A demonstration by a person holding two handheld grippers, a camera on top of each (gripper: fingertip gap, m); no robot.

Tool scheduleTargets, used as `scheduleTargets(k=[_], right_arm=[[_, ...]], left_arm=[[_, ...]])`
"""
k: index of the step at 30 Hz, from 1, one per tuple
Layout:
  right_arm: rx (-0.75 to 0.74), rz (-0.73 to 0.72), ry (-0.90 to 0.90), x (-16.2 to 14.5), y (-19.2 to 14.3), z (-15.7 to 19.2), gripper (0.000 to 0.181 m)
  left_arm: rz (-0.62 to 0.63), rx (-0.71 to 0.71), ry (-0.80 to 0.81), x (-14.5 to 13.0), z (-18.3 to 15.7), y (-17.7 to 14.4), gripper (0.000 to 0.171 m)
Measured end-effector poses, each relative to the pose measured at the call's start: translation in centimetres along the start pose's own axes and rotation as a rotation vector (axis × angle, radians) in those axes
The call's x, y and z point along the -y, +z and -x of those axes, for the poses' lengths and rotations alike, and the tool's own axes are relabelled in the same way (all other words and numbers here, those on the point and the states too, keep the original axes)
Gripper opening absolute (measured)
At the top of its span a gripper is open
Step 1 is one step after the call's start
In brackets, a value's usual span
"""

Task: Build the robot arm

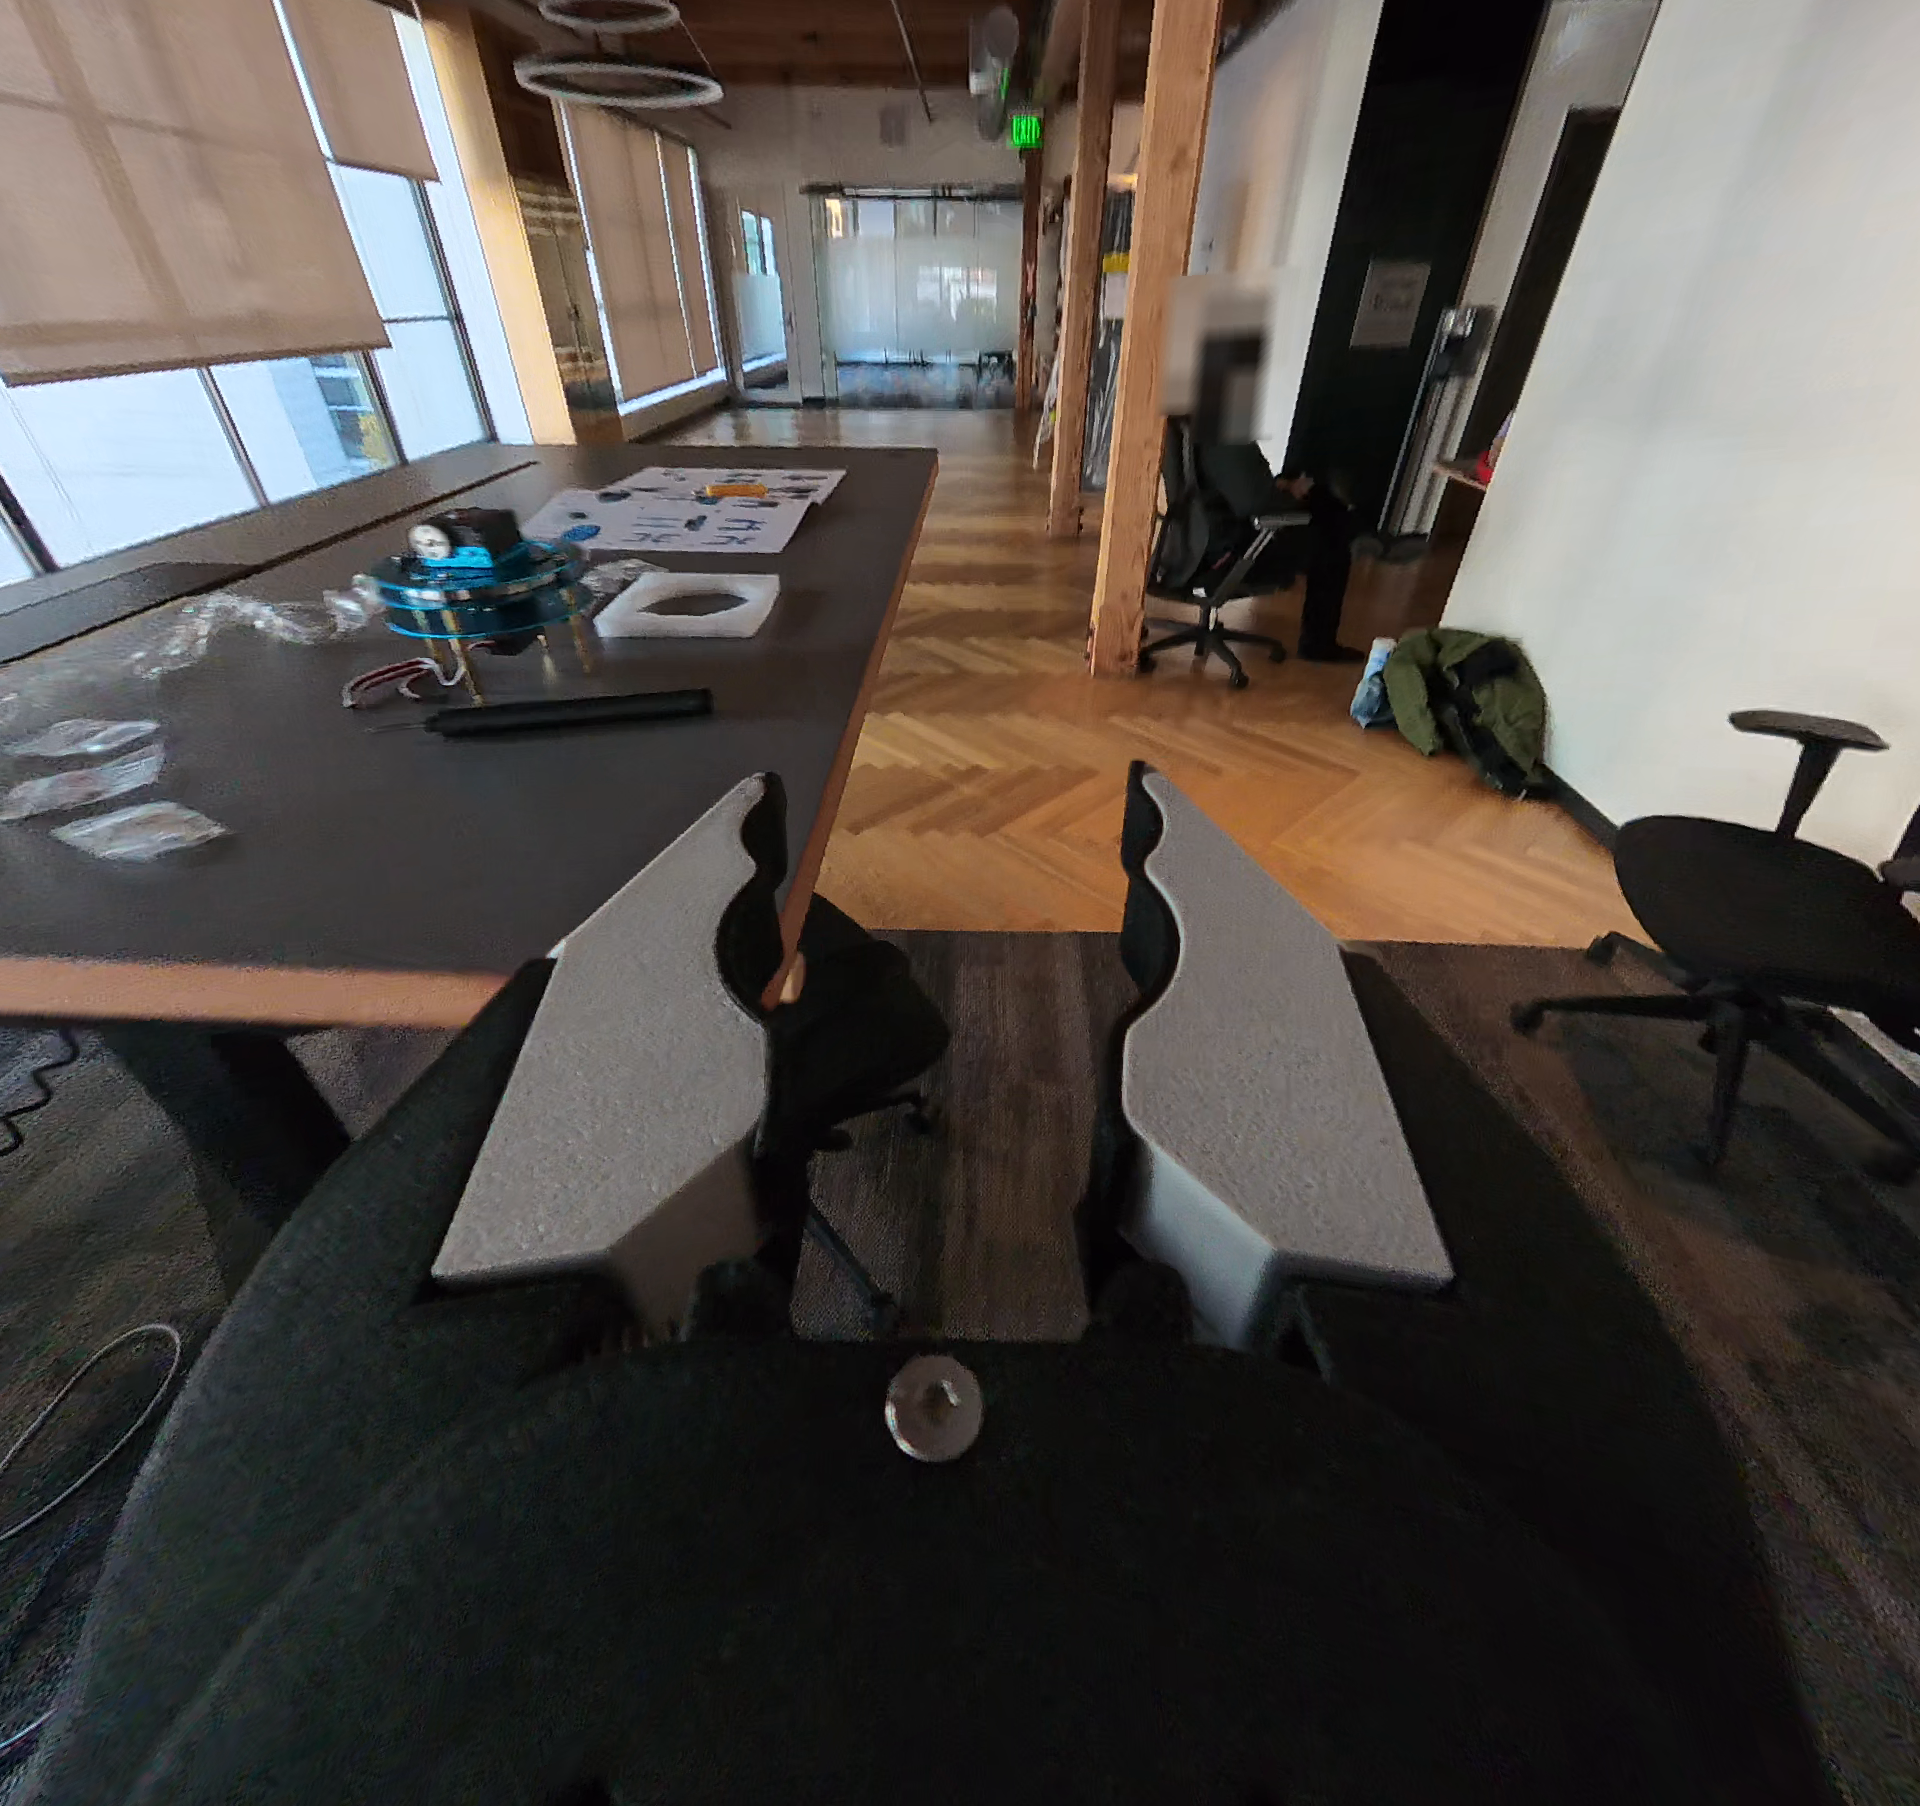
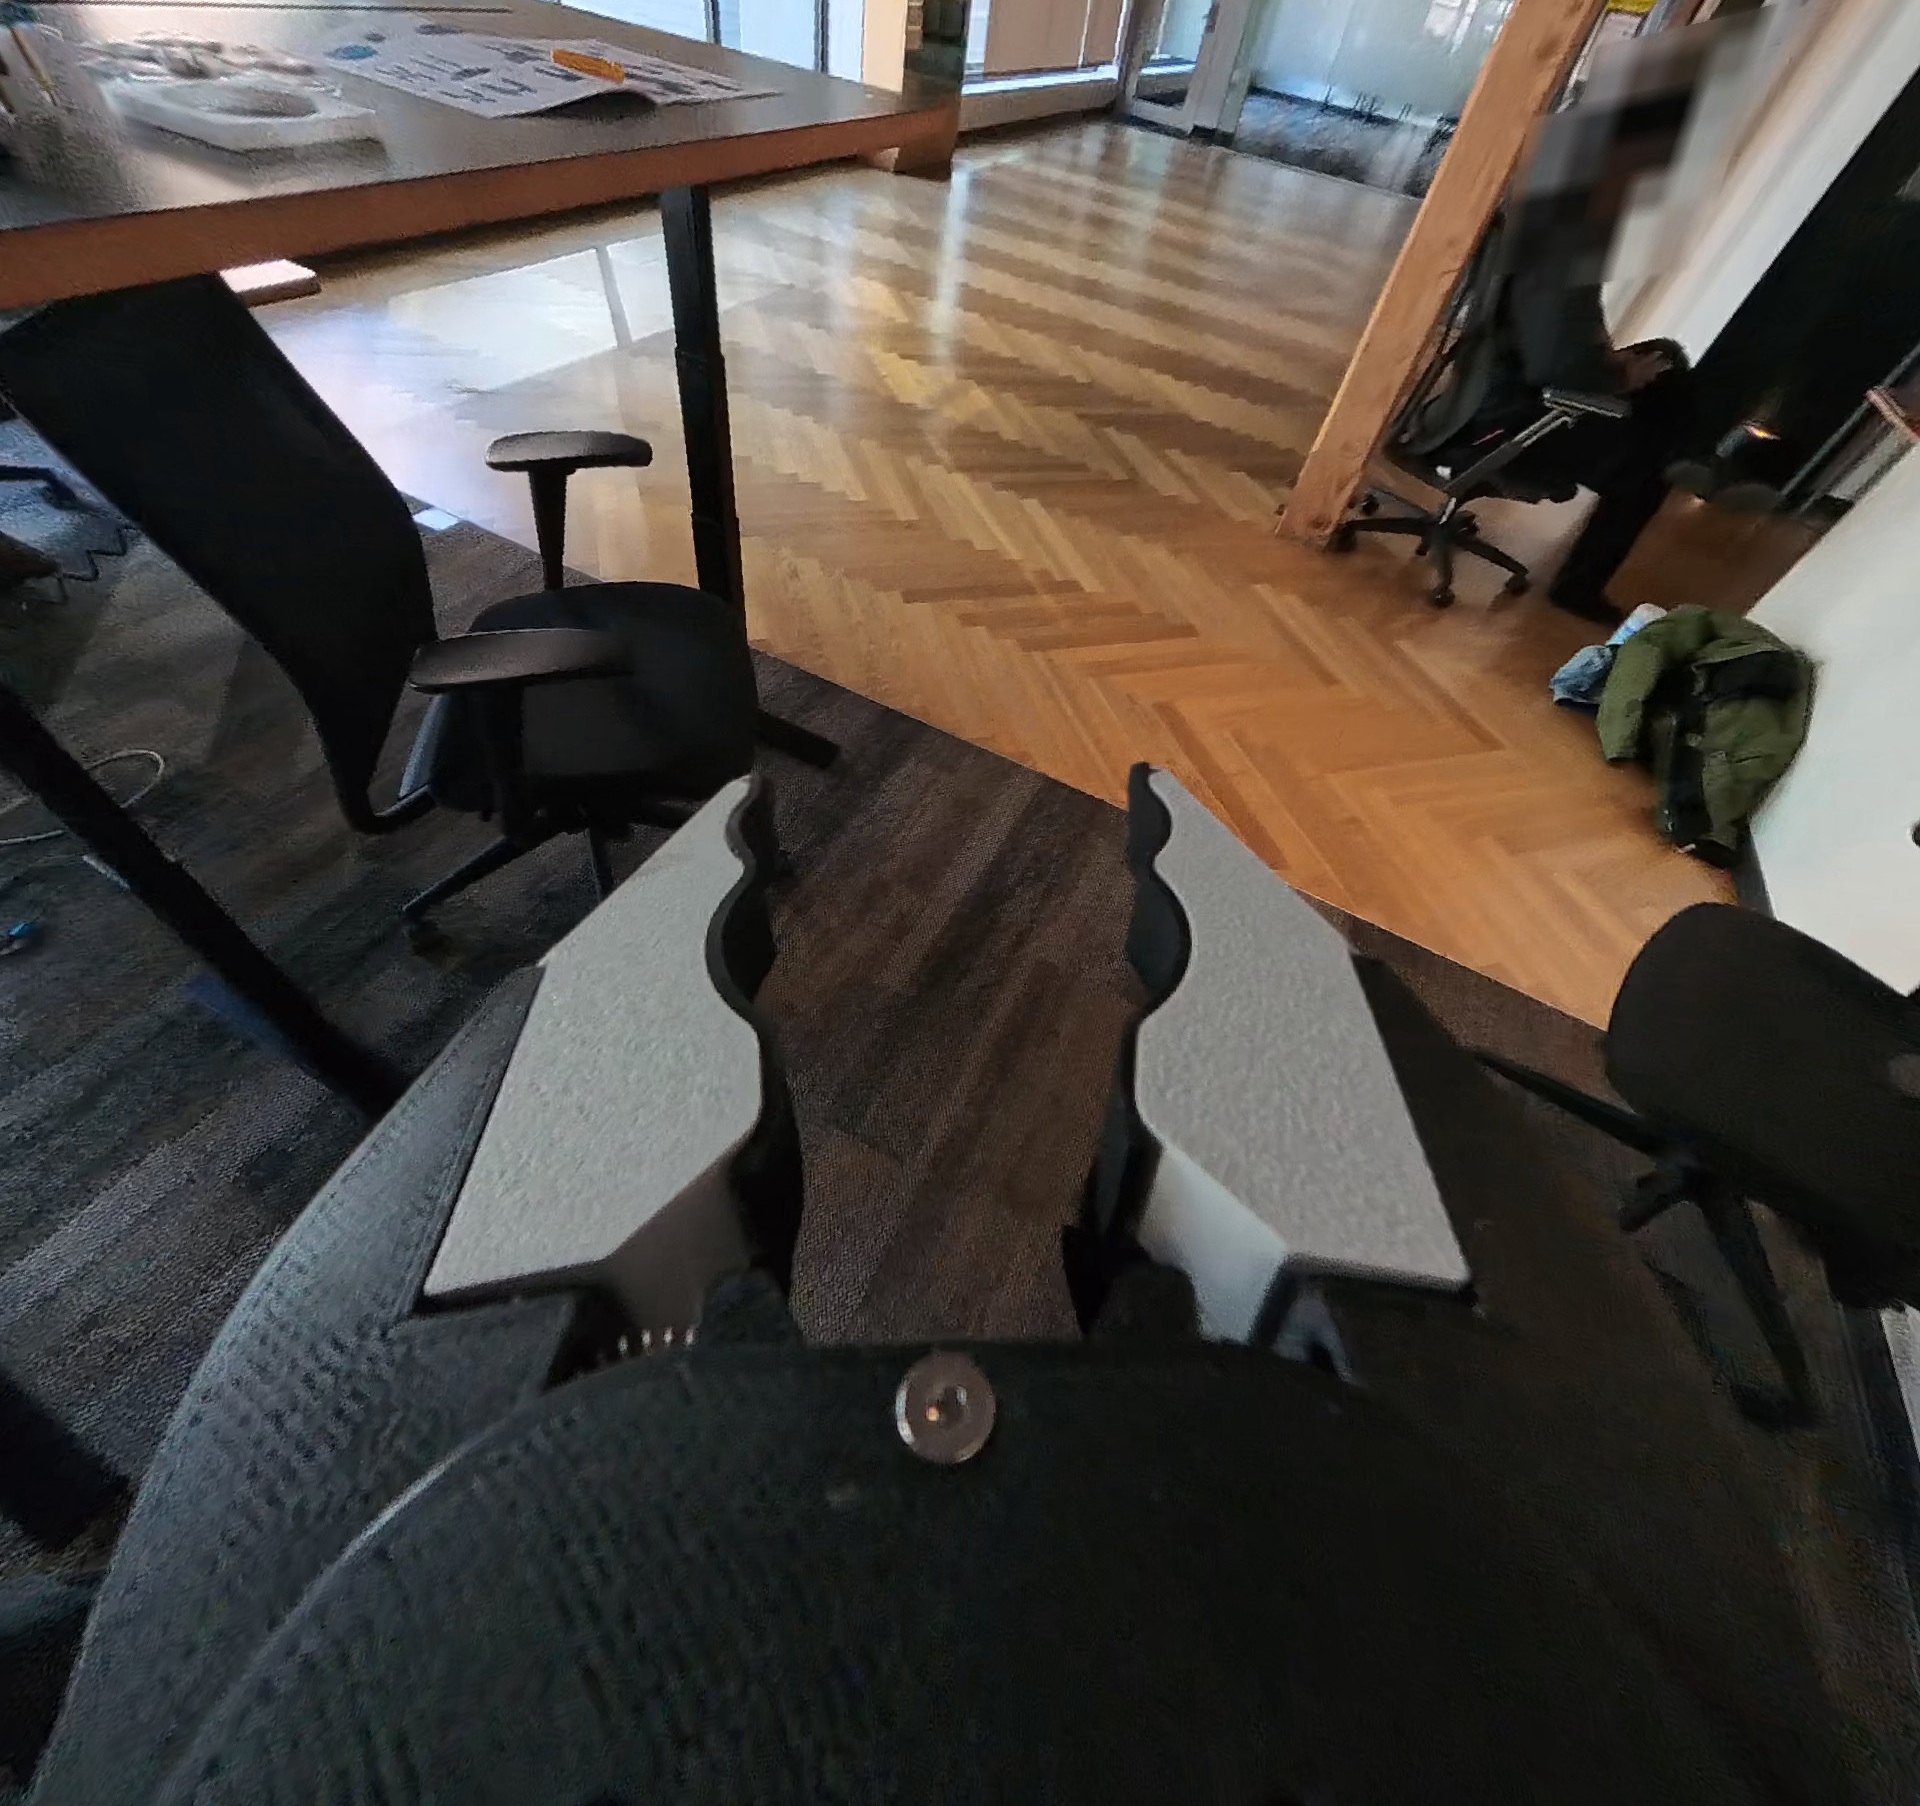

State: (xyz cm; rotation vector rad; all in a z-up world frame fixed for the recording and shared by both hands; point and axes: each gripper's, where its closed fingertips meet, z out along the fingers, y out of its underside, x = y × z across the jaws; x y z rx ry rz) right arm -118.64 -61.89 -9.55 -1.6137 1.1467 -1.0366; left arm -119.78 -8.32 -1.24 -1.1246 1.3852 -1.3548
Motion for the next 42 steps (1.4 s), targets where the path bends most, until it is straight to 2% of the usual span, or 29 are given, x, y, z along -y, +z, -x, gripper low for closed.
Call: scheduleTargets(k=[5, 9, 11, 15, 17, 20, 23, 26, 29, 33, 38, 42], right_arm=[[0.025, -0.015, -0.013, 4.8, 10.9, -1.7, 0.063], [0.008, -0.103, -0.011, 7.9, 19.0, -5.1, 0.05], [-0.058, -0.104, -0.013, 8.2, 22.5, -8.2, 0.049], [-0.085, -0.039, -0.028, 7.7, 28.9, -12.9, 0.047], [-0.125, 0.028, -0.036, 6.9, 32.2, -15.9, 0.046], [-0.151, 0.035, -0.034, 7.1, 38.2, -20.2, 0.04], [-0.08, -0.017, -0.01, 9.0, 46.7, -23.4, 0.038], [0.045, -0.067, -0.019, 12.6, 57.0, -24.6, 0.035], [0.224, -0.081, -0.086, 16.9, 66.9, -22.5, 0.035], [0.416, -0.05, -0.229, 21.4, 78.8, -17.2, 0.035], [0.705, -0.043, -0.336, 27.5, 88.8, -5.7, 0.035], [0.879, 0.088, -0.407, 31.9, 95.0, 3.8, 0.037]], left_arm=[[0.009, -0.03, -0.015, -0.1, -0.1, 10.6, 0.062], [-0.091, -0.123, -0.1, 0.2, -0.6, 20.5, 0.054], [-0.057, -0.107, -0.114, -0.2, 0.3, 25.7, 0.055], [-0.078, -0.094, -0.066, 1.2, 1.7, 34.3, 0.053], [-0.052, -0.056, -0.04, 1.2, 2.9, 38.4, 0.053], [-0.035, 0.019, -0.041, 0.7, 4.9, 43.9, 0.054], [-0.051, 0.112, -0.068, 0.6, 6.6, 48.3, 0.053], [-0.061, 0.275, -0.049, 1.2, 8.6, 51.0, 0.05], [-0.02, 0.392, -0.022, 2.3, 9.7, 52.8, 0.053], [0.017, 0.616, 0.016, 2.6, 12.0, 52.1, 0.055], [0.071, 0.714, -0.066, 2.6, 15.2, 51.0, 0.053], [0.198, 0.858, -0.05, 4.8, 21.1, 49.5, 0.054]])
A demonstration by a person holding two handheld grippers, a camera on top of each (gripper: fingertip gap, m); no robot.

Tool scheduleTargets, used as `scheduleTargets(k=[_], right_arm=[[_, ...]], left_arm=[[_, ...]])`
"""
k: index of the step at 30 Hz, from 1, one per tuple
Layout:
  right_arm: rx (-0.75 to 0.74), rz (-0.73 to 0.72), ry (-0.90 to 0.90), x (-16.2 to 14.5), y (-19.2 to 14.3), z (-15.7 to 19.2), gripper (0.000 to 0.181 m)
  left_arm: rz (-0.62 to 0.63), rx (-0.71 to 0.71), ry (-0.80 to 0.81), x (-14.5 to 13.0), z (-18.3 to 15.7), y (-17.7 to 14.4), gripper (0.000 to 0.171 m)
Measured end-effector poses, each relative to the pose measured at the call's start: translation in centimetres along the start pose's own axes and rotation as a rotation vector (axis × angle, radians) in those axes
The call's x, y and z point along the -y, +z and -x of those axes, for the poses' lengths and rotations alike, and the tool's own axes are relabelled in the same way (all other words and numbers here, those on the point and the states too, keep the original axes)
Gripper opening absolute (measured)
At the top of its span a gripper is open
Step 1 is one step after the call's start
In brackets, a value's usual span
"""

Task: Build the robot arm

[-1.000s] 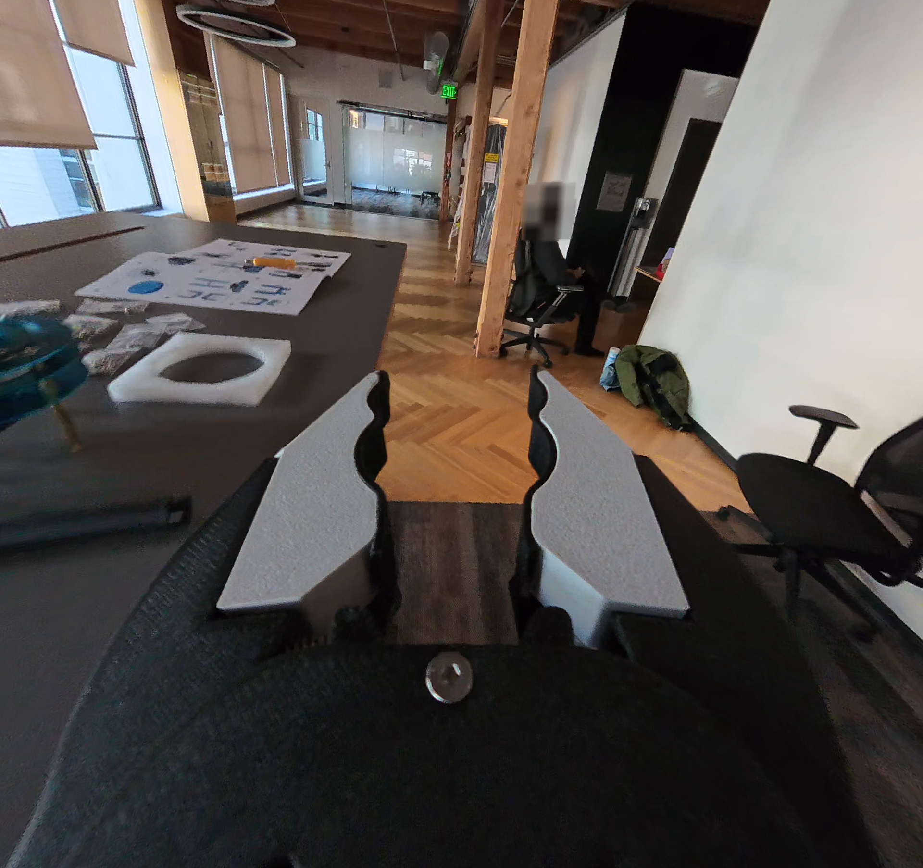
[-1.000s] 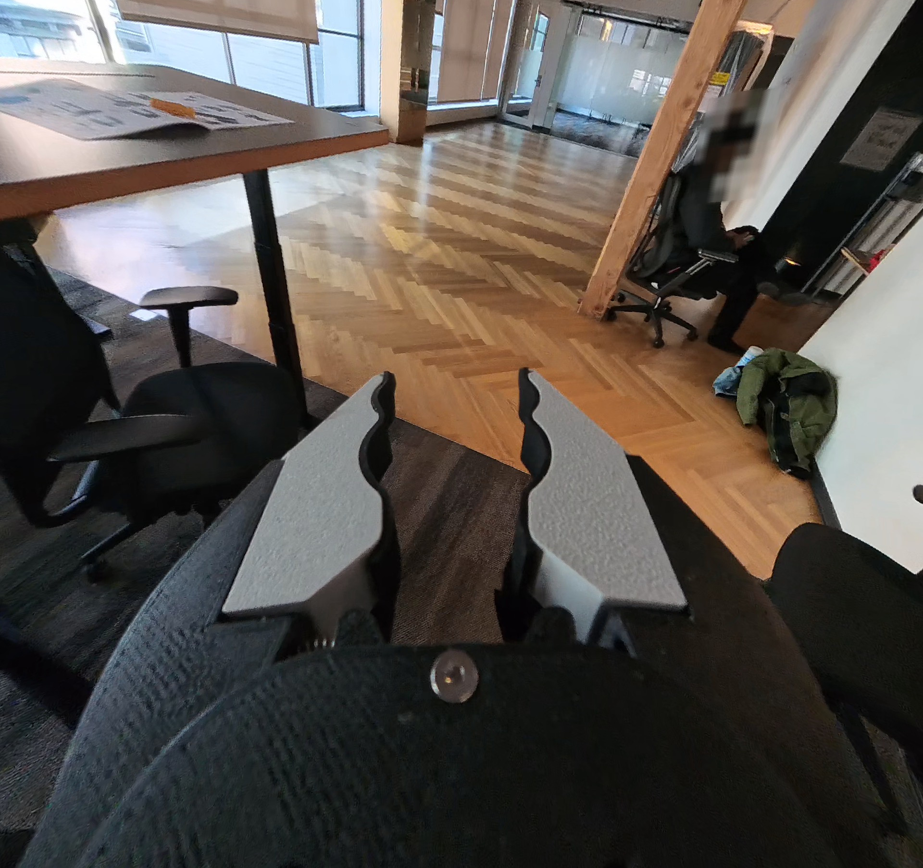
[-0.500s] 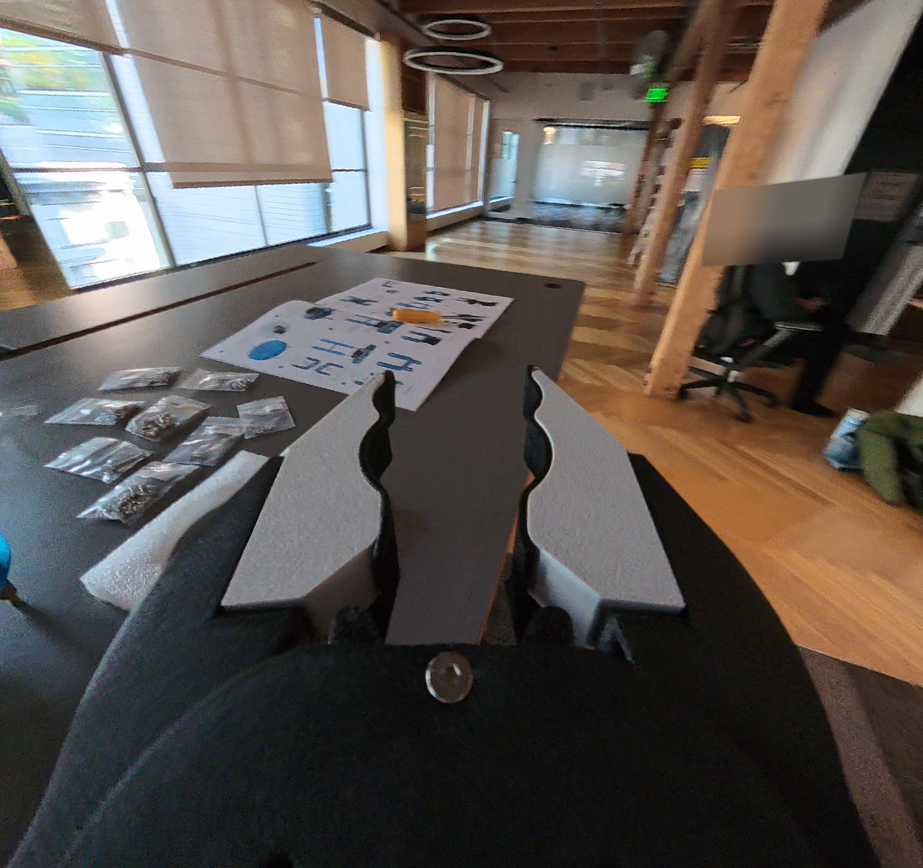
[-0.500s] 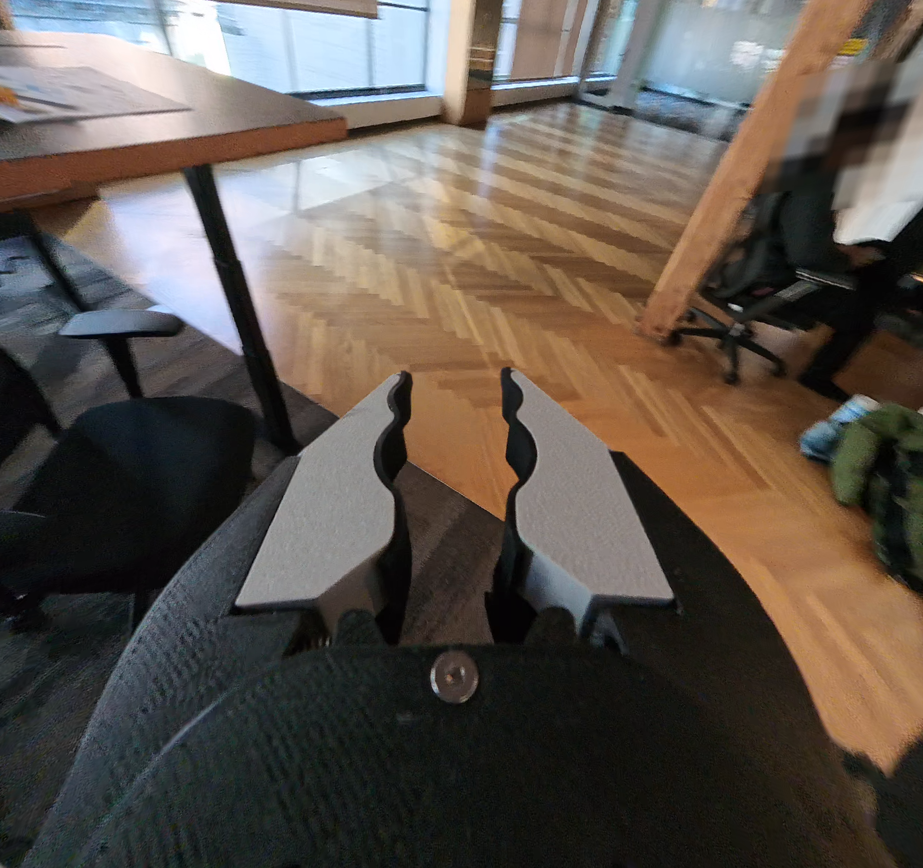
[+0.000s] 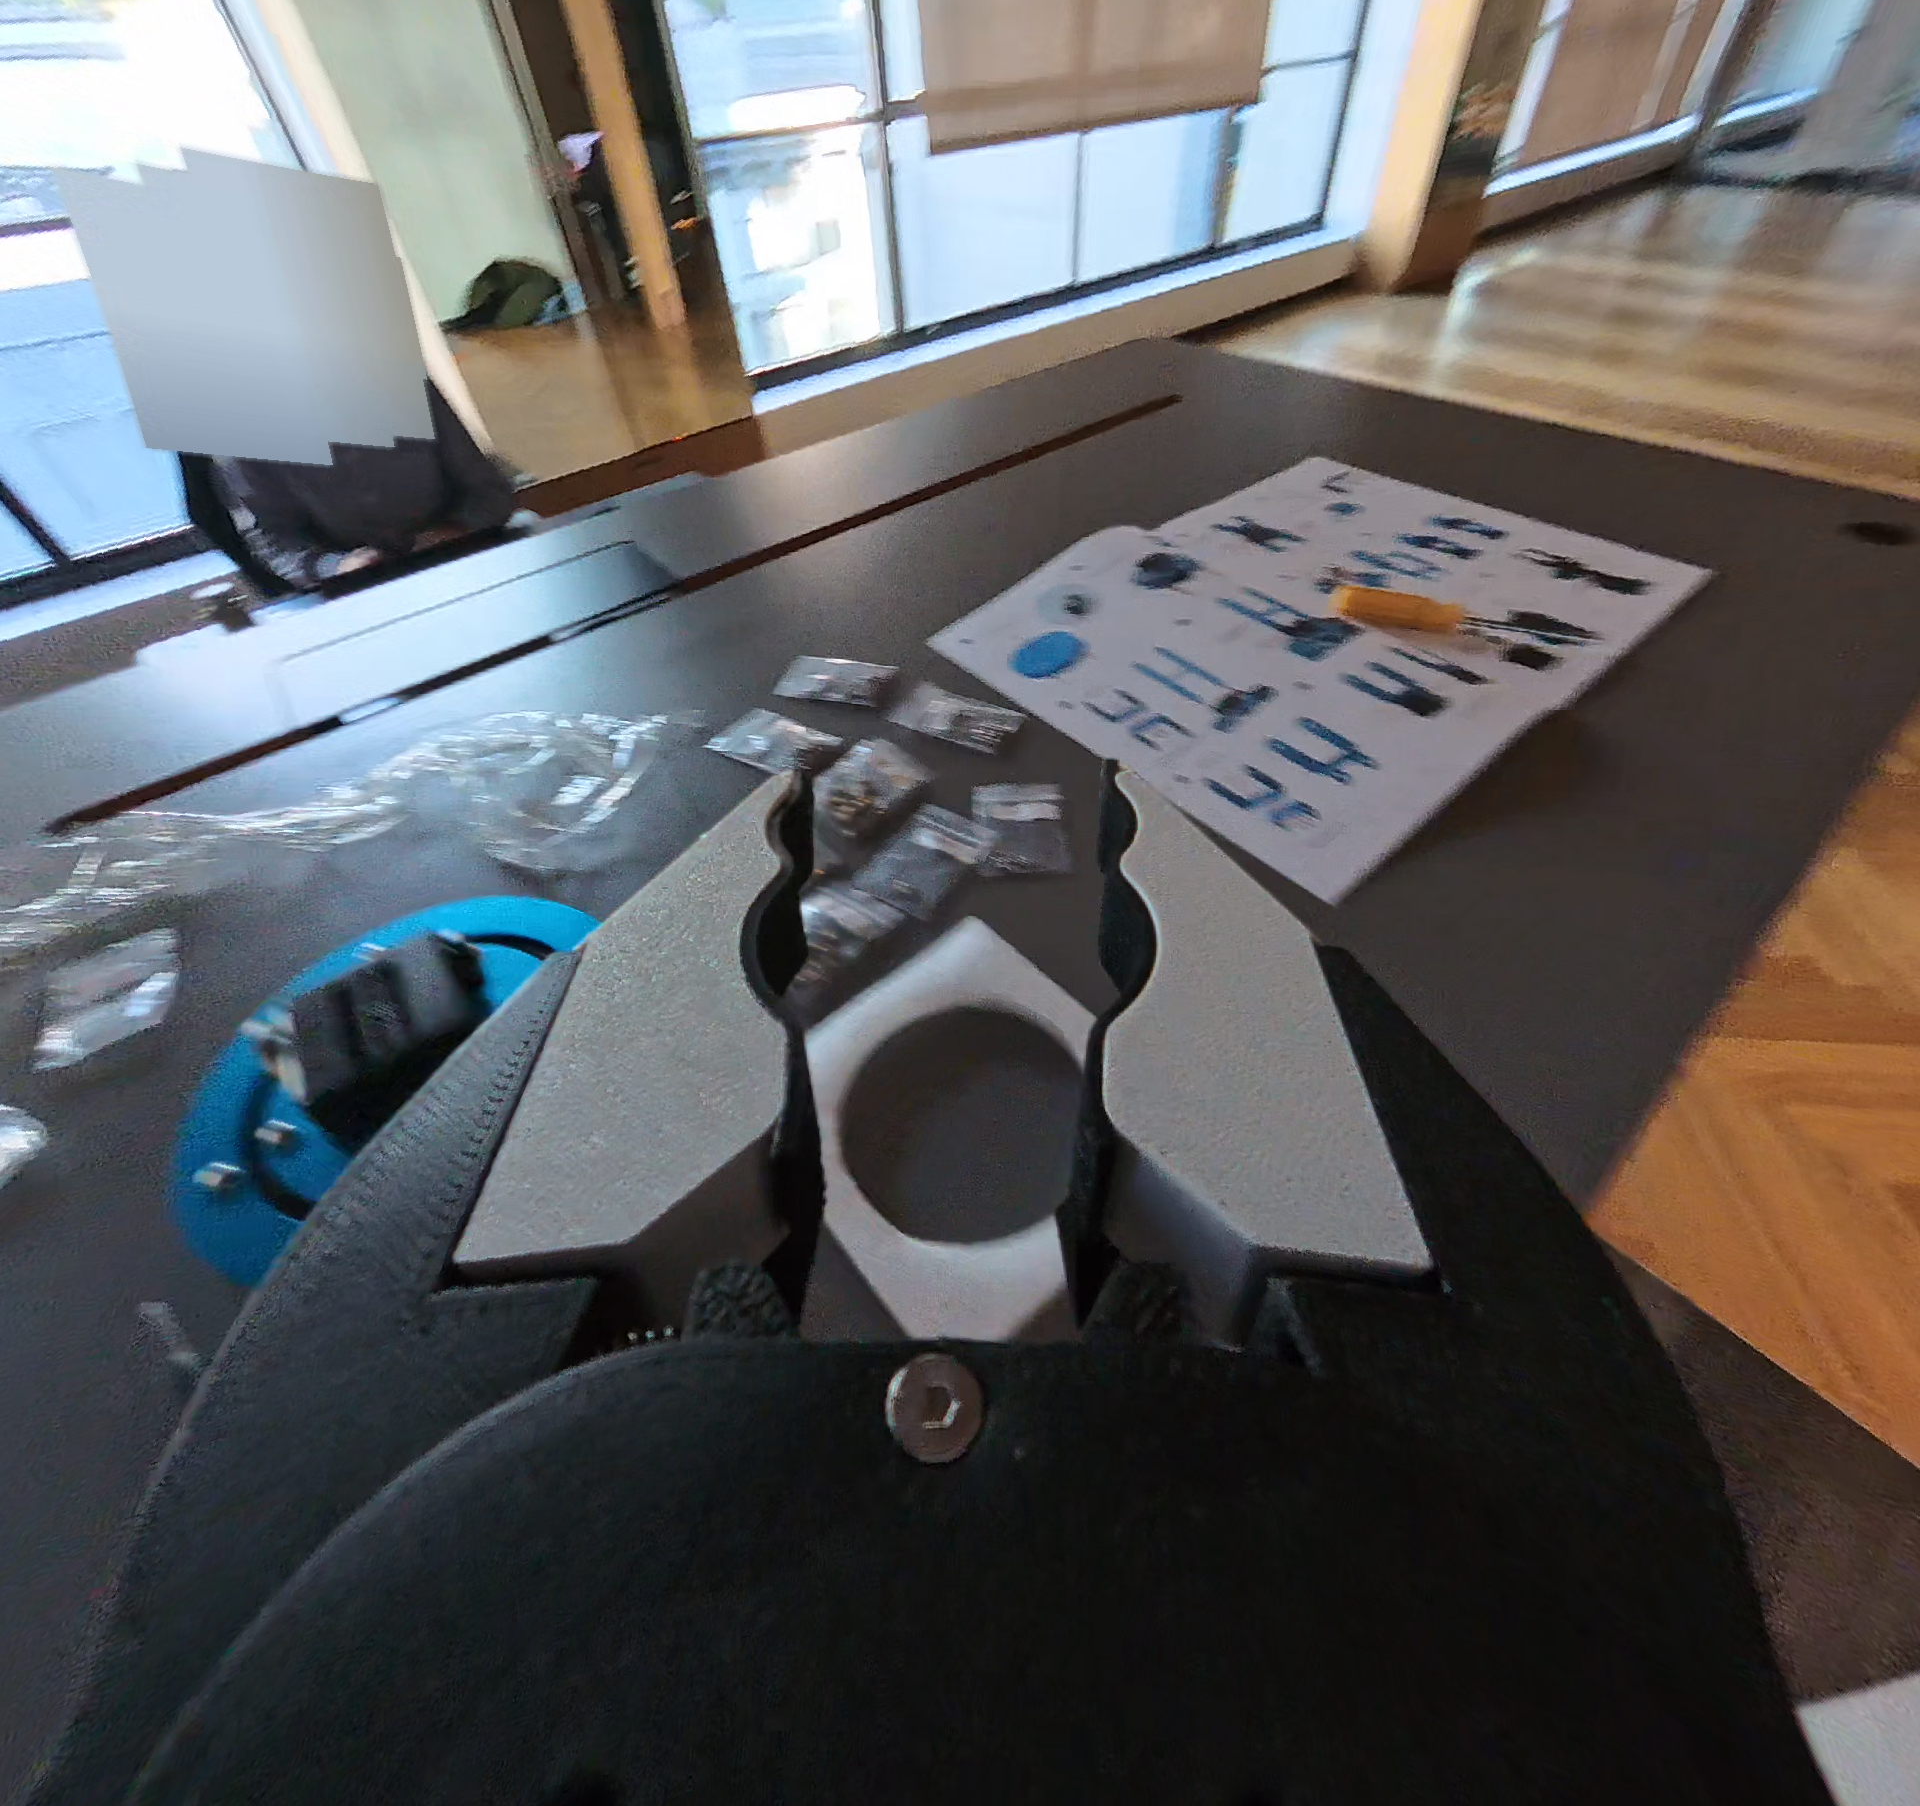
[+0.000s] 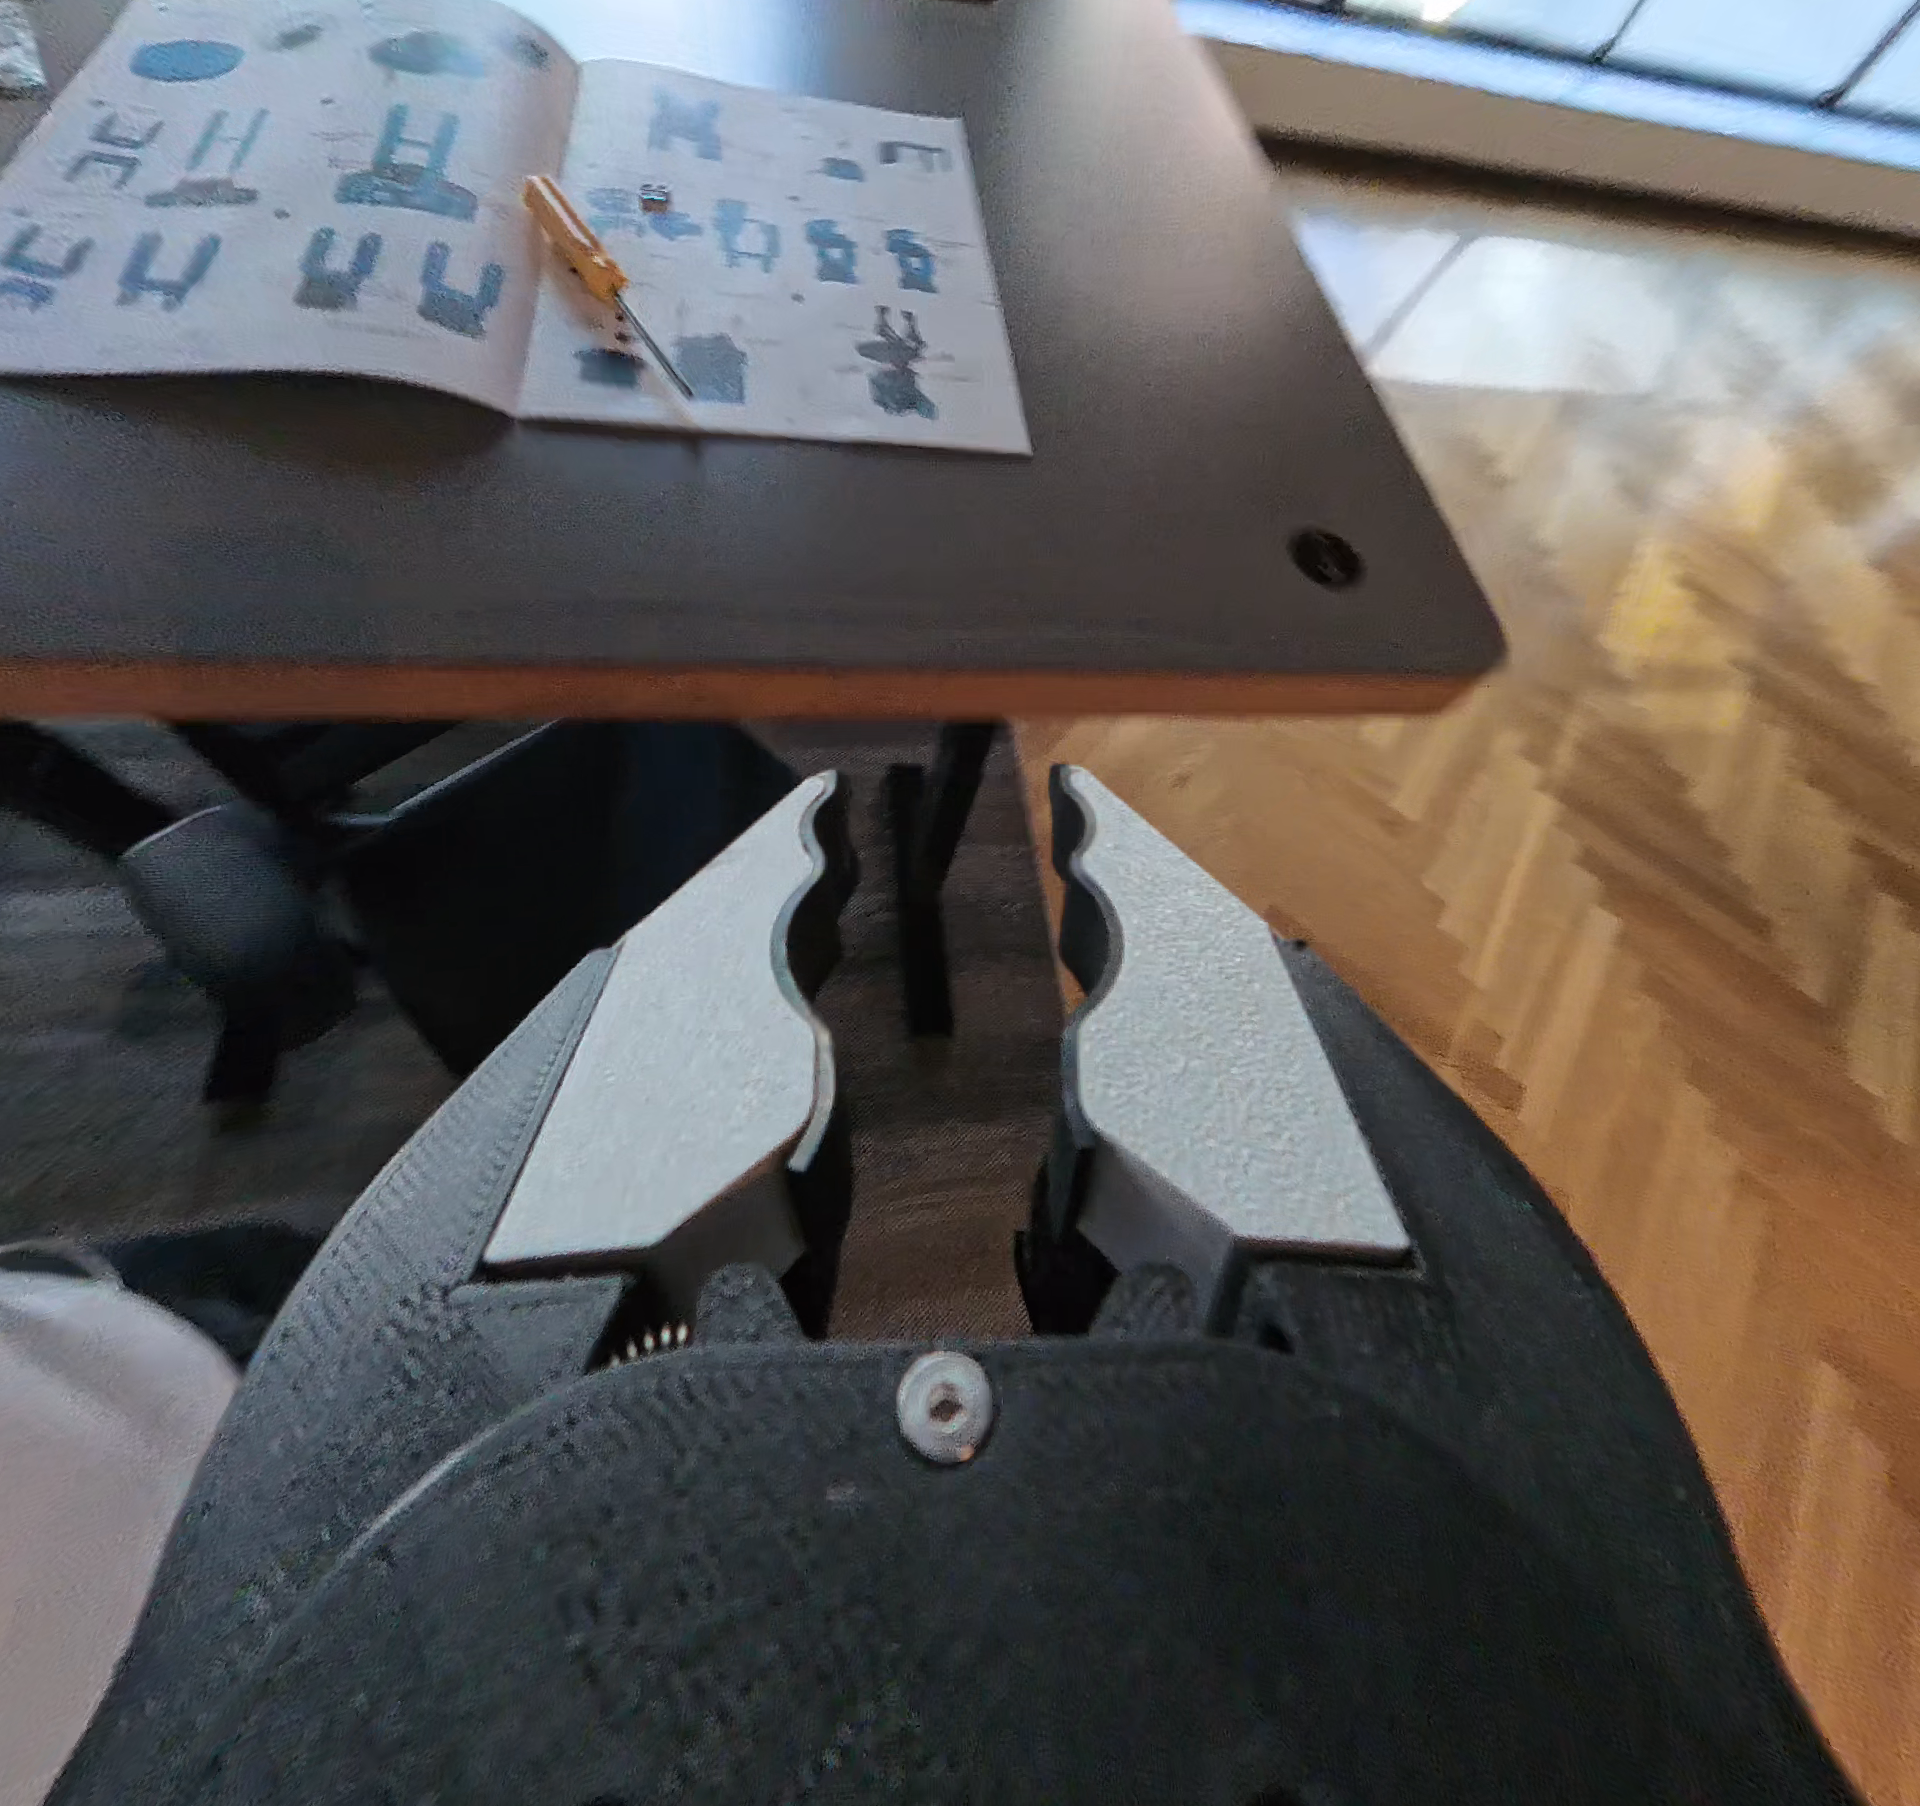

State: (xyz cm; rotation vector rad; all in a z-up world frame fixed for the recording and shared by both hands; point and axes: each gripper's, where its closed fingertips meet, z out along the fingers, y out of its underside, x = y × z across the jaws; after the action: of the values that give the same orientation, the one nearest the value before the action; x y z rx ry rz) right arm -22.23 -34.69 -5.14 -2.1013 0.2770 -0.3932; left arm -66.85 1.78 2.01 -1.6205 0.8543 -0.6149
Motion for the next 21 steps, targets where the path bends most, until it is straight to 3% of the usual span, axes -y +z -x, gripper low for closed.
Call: scheduleTargets(k=[5, 8, 11, 15, 21], right_arm=[[0.215, 0.118, -0.103, 12.4, 10.2, 1.7, 0.039], [0.347, 0.241, -0.208, 18.9, 14.9, 3.6, 0.041], [0.451, 0.375, -0.371, 22.9, 18.6, 5.3, 0.049], [0.689, 0.395, -0.431, 25.9, 22.2, 8.6, 0.05], [0.841, 0.455, -0.422, 24.4, 27.0, 10.2, 0.049]], left_arm=[[0.106, 0.088, -0.05, 5.5, 4.4, 5.6, 0.052], [0.287, 0.072, -0.06, 7.2, 4.2, 9.2, 0.057], [0.414, 0.09, -0.041, 8.5, 3.3, 11.8, 0.059], [0.48, 0.055, -0.1, 9.3, 0.7, 14.0, 0.055], [0.563, 0.088, -0.134, 8.1, 0.4, 15.2, 0.054]])
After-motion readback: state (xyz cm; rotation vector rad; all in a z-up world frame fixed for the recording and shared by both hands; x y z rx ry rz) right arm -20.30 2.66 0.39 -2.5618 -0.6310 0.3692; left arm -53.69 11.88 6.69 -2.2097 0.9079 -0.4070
